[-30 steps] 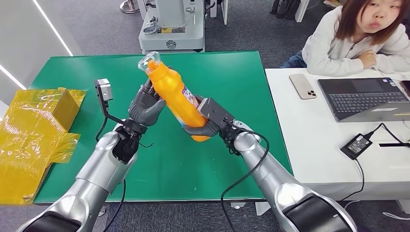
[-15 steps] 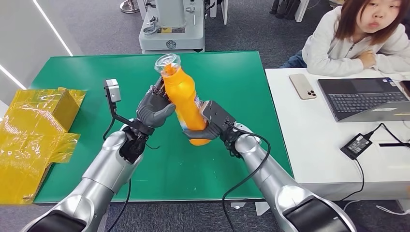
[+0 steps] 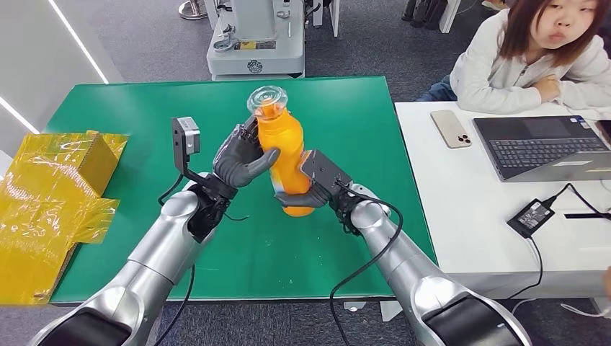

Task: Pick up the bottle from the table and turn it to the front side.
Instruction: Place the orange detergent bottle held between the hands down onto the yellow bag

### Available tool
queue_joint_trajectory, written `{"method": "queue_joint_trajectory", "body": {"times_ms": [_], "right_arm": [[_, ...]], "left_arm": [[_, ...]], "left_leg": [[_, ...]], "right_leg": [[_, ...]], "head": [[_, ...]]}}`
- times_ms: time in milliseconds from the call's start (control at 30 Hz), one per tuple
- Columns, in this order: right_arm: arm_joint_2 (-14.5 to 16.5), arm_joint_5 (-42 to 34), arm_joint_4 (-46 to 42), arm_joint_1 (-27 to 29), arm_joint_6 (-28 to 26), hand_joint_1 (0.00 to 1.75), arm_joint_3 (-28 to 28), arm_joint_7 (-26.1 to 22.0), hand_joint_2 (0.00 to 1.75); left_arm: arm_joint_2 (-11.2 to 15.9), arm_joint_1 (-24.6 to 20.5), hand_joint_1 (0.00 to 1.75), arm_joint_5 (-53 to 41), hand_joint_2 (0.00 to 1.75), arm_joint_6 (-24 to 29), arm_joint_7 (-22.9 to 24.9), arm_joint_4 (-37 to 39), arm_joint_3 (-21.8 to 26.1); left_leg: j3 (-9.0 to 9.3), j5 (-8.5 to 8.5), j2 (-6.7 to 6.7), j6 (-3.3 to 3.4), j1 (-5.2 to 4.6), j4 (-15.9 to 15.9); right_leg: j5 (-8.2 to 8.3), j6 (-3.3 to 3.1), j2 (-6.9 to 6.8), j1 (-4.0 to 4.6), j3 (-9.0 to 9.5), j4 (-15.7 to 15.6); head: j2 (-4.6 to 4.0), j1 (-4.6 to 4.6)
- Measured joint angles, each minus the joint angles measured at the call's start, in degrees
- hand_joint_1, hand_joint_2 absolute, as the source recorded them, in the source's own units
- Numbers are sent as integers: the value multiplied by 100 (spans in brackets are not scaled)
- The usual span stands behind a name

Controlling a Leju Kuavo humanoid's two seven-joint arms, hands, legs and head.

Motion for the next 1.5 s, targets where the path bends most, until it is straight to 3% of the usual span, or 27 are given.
{"method": "queue_joint_trajectory", "body": {"times_ms": [33,133,267,433,567,833,1000,1033,1133,1167,1500], "right_arm": [[-1,12,7,6,-2,146,-8,13,175],[-3,43,18,27,-8,147,-25,62,175],[-4,91,38,38,-4,154,-45,104,175],[-5,136,62,87,-7,154,-62,113,175],[-7,142,72,94,-8,164,-66,111,175],[-8,167,69,161,-55,173,-105,66,175],[-8,215,70,172,-52,169,-111,65,175],[-8,220,71,173,-52,161,-112,62,175],[-8,232,71,174,-56,35,-112,36,175],[-8,232,71,175,-64,0,-113,26,175],[-52,143,-245,430,-196,0,-148,-63,175]], "left_arm": [[-1,-15,72,-132,175,49,1,-1,-31],[-1,-57,72,-411,175,115,8,-2,-100],[5,-97,114,-646,175,124,0,-2,-161],[23,-105,118,-969,175,113,-62,0,-205],[29,-105,175,-1013,175,113,-77,0,-216],[48,-83,175,-1135,175,84,-114,1,-216],[53,-73,175,-1159,175,62,-127,21,-216],[54,-70,175,-1162,175,62,-139,23,-217],[55,-48,175,-1146,175,69,-177,24,-216],[58,-39,175,-1139,175,76,-184,24,-215],[152,217,175,-1151,175,409,-282,-191,-204]], "left_leg": [[0,0,0,0,0,0],[0,0,0,0,0,0],[0,0,0,0,0,0],[-1,0,0,0,0,0],[-1,0,1,0,0,0],[-1,0,1,0,0,0],[-1,0,0,0,0,0],[-1,0,0,0,0,0],[-1,0,0,0,0,0],[-1,0,0,0,0,0],[-3,0,-2,0,0,0]], "right_leg": [[0,0,0,0,0,0],[0,0,0,0,0,0],[1,1,0,0,0,0],[1,1,0,0,0,0],[1,1,0,0,0,0],[1,1,0,0,0,0],[1,1,0,0,0,0],[1,1,0,0,0,0],[1,1,0,0,1,0],[1,1,0,0,1,0],[1,1,-3,0,1,1]], "head": [[0,0],[0,-1],[0,0],[0,-1],[0,0],[0,0],[0,0],[0,0],[0,0],[0,0],[0,0]]}}
